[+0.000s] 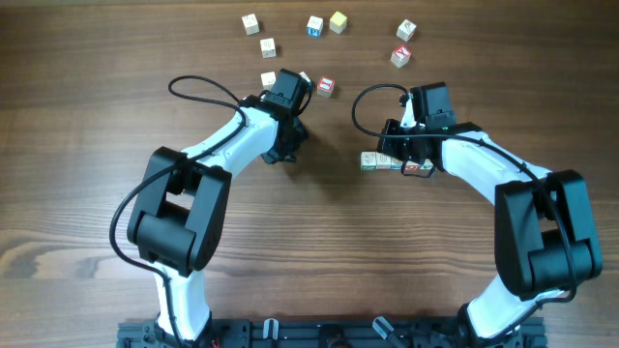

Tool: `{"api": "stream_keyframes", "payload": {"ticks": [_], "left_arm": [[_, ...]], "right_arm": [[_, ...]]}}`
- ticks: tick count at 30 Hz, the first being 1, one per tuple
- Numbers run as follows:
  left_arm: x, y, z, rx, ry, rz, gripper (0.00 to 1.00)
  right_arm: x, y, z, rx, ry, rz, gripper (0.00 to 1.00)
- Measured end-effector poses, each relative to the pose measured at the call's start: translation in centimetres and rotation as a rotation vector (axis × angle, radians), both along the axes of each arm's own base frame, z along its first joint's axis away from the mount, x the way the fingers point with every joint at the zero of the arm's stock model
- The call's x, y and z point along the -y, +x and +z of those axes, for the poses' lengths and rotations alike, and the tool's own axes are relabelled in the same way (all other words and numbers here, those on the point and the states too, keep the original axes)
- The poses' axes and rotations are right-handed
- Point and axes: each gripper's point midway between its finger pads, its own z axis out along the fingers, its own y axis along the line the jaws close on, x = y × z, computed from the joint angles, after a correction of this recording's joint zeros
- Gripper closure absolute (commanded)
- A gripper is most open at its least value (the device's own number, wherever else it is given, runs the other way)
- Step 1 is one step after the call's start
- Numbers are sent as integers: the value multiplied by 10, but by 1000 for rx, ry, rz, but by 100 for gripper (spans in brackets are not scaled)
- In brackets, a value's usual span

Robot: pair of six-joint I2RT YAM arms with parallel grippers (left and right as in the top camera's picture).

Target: Form a horizontal line

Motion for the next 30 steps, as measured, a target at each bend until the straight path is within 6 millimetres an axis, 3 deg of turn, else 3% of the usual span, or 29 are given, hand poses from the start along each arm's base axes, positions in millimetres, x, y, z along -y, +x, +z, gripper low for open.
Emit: {"api": "stream_keyframes", "payload": {"ticks": [15, 25, 30], "left_arm": [[0, 0, 0, 0, 0, 0, 96], [2, -1, 0, -2, -4, -4, 96], [9, -3, 0, 6, 2, -23, 96]], "right_arm": [[0, -1, 0, -3, -1, 0, 96], [0, 20, 10, 94, 2, -11, 96], [18, 33, 14, 129, -5, -59, 96]]}}
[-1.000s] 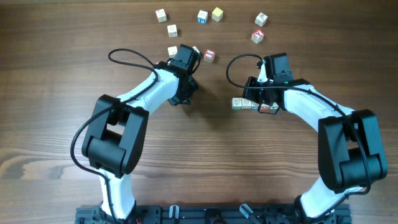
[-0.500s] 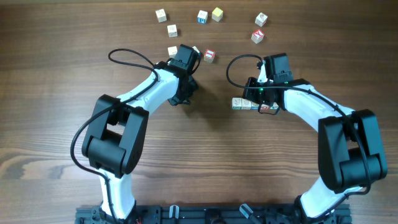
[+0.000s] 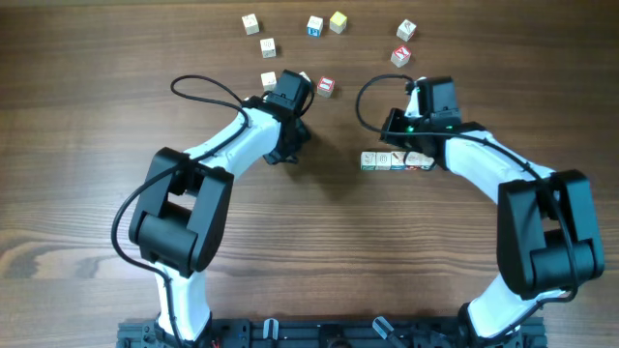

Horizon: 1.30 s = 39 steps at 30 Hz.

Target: Form a horizontal line

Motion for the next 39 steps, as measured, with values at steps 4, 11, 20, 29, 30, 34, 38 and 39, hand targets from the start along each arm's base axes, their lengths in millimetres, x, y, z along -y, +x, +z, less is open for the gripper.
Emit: {"api": "stream_keyframes", "payload": {"ticks": [4, 11, 20, 29, 30, 34, 38, 39], "left_arm": [[23, -4, 1, 21, -16, -51, 96], [59, -16, 2, 37, -59, -133, 96], [76, -18, 2, 35, -131, -162, 96], [96, -25, 2, 31, -178, -204, 96], [98, -26, 2, 32, -182, -208, 96], [105, -29, 2, 33, -197, -224, 96], [108, -30, 3, 29, -208, -232, 96], [109, -31, 3, 27, -212, -234, 96]], "right_arm": [[32, 6, 0, -16, -4, -75, 96], [78, -5, -10, -99, -9, -183, 96], [113, -30, -26, -224, -108, -301, 96], [135, -39, -29, -265, -213, -394, 96], [136, -39, -29, -264, -215, -395, 96], [138, -39, -29, -266, -226, -403, 96], [139, -40, -29, -266, -229, -405, 96], [139, -39, -29, -266, -229, -405, 96]]}}
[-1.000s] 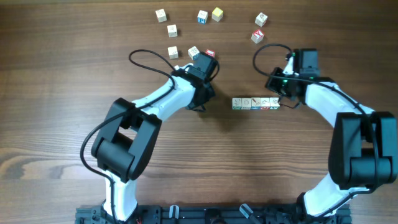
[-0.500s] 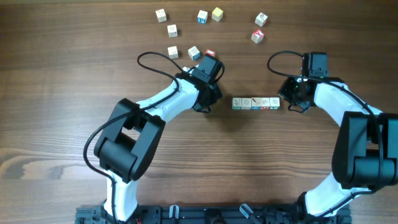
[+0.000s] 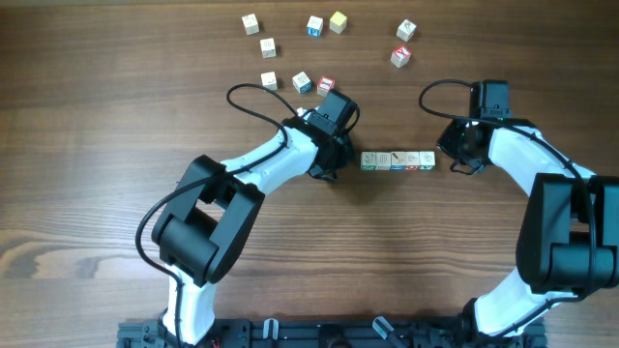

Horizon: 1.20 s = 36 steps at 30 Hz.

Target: Form a horizontal line

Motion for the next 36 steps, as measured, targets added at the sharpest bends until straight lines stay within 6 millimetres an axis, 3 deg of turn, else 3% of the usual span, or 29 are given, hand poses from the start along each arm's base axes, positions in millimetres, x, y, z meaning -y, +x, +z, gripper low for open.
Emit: {"api": "stream_keyframes", "payload": {"ticks": [36], "left_arm": [[30, -8, 2, -51, -161, -66, 96]], "right_arm": [[0, 0, 0, 0, 0, 0, 95]]}}
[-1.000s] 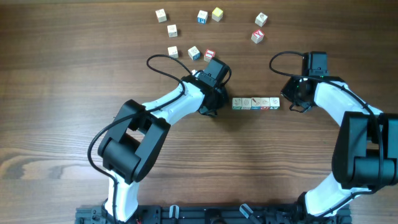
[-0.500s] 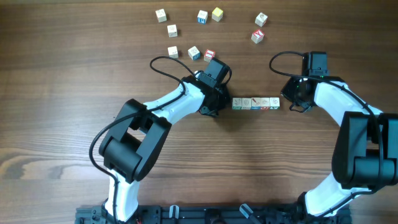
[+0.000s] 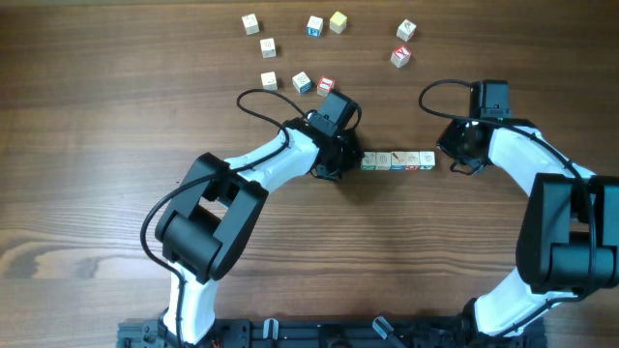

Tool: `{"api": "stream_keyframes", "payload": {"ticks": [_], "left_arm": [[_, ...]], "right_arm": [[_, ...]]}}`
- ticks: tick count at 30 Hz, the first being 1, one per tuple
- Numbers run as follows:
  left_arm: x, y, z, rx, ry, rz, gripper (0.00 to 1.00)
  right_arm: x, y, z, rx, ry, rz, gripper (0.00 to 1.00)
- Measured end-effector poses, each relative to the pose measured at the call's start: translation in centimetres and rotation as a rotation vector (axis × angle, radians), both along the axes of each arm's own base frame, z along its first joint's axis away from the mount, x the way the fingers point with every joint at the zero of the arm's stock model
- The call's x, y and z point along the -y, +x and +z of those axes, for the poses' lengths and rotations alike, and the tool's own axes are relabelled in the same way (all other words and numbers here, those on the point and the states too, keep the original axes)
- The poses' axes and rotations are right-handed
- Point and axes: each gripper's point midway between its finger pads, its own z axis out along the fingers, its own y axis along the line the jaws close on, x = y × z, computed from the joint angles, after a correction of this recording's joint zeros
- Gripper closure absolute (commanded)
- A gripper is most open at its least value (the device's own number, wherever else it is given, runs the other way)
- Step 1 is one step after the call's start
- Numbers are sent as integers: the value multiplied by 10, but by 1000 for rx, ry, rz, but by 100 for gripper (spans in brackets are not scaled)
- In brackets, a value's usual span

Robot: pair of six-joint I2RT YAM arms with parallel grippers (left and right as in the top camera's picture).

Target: Form a horizontal line

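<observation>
A row of several small picture blocks (image 3: 397, 159) lies side by side in a left-to-right line at the middle of the table. My left gripper (image 3: 348, 161) is low at the row's left end, touching or nearly touching the first block; its fingers are hidden under the wrist. My right gripper (image 3: 455, 157) is a little to the right of the row's right end, apart from the last block, and its jaws do not show either.
Loose blocks are scattered at the back: three in a short group (image 3: 302, 83) just behind the left arm, two at the far left (image 3: 267, 46), two at the back middle (image 3: 326, 23), two at the back right (image 3: 399, 57).
My left gripper has shifted slightly to the right, up against the left end of the row. The right arm and the row have not visibly moved.
At first my right gripper sat over the right part of the row and my left gripper was back by the loose blocks. The right gripper then stood just behind the row. Later it was off to the right, the row longer, the left gripper near its left end.
</observation>
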Motion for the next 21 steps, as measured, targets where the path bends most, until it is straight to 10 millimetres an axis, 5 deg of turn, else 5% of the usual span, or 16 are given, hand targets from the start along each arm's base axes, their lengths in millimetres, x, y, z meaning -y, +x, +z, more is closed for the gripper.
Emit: {"api": "stream_keyframes", "payload": {"ticks": [21], "left_arm": [[8, 1, 4, -12, -46, 11, 96]], "right_arm": [[0, 0, 0, 0, 0, 0, 96]]}}
